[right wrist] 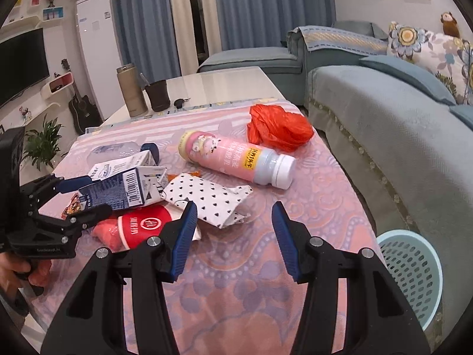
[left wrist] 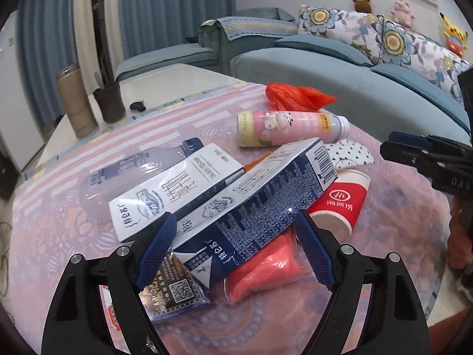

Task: Collect trash
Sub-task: 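Grasp the blue milk carton with the left tool while the right tool grasps the red paper cup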

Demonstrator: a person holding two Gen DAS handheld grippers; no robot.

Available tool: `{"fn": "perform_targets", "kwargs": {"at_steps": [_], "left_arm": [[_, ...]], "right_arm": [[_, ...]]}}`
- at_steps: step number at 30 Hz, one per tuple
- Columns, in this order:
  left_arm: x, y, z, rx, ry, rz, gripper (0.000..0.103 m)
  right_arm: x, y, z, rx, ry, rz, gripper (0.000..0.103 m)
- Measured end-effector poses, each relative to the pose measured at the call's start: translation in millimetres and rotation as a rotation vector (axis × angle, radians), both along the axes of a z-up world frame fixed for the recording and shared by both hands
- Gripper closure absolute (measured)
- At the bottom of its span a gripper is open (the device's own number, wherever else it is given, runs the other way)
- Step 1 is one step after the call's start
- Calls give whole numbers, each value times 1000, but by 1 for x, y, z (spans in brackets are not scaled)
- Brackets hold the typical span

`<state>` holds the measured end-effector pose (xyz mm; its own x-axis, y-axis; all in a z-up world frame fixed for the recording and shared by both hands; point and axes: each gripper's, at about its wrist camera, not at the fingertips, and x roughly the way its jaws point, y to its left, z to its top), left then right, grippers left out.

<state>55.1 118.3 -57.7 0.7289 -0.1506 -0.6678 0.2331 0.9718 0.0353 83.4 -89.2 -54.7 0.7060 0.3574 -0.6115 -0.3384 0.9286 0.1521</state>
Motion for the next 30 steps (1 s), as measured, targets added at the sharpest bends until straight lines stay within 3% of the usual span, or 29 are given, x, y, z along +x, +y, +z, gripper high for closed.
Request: {"fn": "perform_targets", "kwargs": {"at_steps": [4,14,18,19,21,23,30], "left_arm": [[-2,-7,-2,9,11,-31,22],[18,-20,-16,181,77,-15,18],[29,-16,-14,164,83,13,38],[28,-14,-13,152,80,12,42],[26,-7,-10,93,84,18,62],[20,-1,-6,20,77,36,67],[-19,15,8,-224,49,143,68]], "right_arm": [[2,-1,-3,3,10,4,54],[6,2,-6,-10,29,26,54],[9,6,-8,8,53,46,54],[8,7,-8,16,57,52,54],[4,12,-9,34,66,80,54],[1,17,-9,41,67,101,54],[-13,42,-12,35,79,157,46]]}}
